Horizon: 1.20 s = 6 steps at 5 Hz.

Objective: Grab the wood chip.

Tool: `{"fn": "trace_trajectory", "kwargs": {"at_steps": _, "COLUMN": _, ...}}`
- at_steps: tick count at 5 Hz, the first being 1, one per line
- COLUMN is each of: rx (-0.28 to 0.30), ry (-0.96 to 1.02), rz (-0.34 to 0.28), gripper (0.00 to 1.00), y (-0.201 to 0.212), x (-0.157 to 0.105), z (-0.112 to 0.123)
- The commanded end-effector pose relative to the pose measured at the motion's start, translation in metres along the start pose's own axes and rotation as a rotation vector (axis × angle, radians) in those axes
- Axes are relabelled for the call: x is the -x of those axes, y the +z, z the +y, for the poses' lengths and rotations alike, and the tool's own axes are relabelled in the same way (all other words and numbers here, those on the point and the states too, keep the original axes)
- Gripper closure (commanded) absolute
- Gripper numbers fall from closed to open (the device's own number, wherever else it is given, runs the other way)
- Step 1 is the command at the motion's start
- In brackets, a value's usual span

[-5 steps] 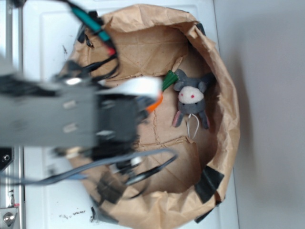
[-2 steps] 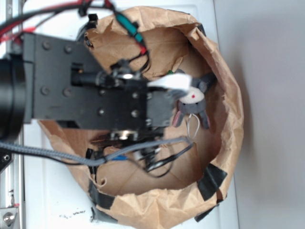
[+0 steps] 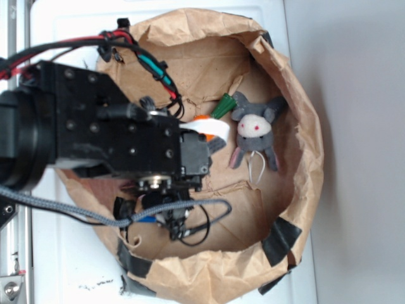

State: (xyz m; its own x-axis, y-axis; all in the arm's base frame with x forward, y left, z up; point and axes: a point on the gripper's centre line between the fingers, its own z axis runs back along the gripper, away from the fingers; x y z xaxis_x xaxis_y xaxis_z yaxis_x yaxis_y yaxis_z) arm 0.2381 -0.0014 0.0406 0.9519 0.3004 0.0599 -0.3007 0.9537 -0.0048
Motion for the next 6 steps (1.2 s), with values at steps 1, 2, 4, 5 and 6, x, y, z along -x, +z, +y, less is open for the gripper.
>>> {"fn": "trace_trajectory", "kwargs": {"at_steps": 1, "rx": -0.011, "ry": 0.025, "rz": -0.143, "gripper": 1.00, "y": 0.005, "x": -0.012, "z": 0.006}}
{"fn": "trace_trajectory", "kwargs": {"at_steps": 2, "rx": -0.006, "ry": 0.066, "rz": -0.190, "gripper": 1.00, "y": 0.010, "x": -0.016, "z": 0.010}}
{"fn": "trace_trajectory", "kwargs": {"at_steps": 4, "rx": 0.136, "ry": 0.152, "rz": -0.141, "gripper": 1.00, "y": 0.072, "x": -0.020, "z": 0.013}}
{"fn": "trace_trajectory", "kwargs": {"at_steps": 5, "rx": 0.168, "ry": 0.166, "rz": -0.110, "gripper": 1.00, "y": 0.089, "x": -0.023, "z": 0.016}}
{"fn": "trace_trajectory", "kwargs": {"at_steps": 6, "rx": 0.140, "ry": 0.115, "rz": -0.127, "gripper": 0.00, "y": 0.079, "x": -0.008, "z": 0.021}}
